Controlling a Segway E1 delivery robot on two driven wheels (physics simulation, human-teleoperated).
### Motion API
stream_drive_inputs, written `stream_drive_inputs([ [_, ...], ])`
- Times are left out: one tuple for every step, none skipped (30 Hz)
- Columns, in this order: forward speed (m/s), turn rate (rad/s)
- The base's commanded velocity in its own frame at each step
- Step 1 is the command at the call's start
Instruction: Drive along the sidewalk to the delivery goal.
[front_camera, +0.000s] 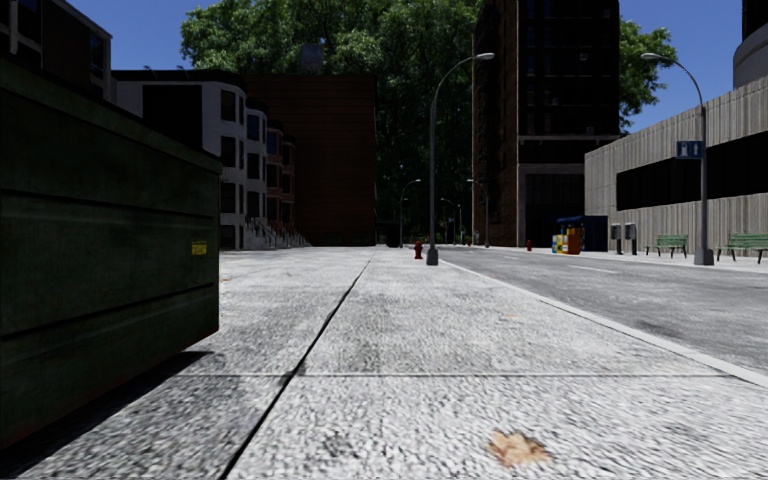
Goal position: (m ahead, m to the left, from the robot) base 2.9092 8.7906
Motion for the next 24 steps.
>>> stream_drive_inputs([
  [2.00,0.00],
  [2.00,0.00],
  [2.00,0.00],
  [2.00,0.00],
  [2.00,0.00],
  [2.00,0.00],
  [2.00,0.00],
  [2.00,0.00],
  [2.00,0.00],
  [2.00,0.00],
  [2.00,0.00],
  [2.00,0.00],
  [2.00,0.00],
  [2.00,0.00],
  [2.00,0.06],
  [2.00,0.15],
  [2.00,0.15],
  [2.00,0.21],
  [2.00,0.25],
  [2.00,0.26],
  [2.00,0.26],
  [2.00,0.26],
  [2.00,0.27],
  [2.00,0.34],
])
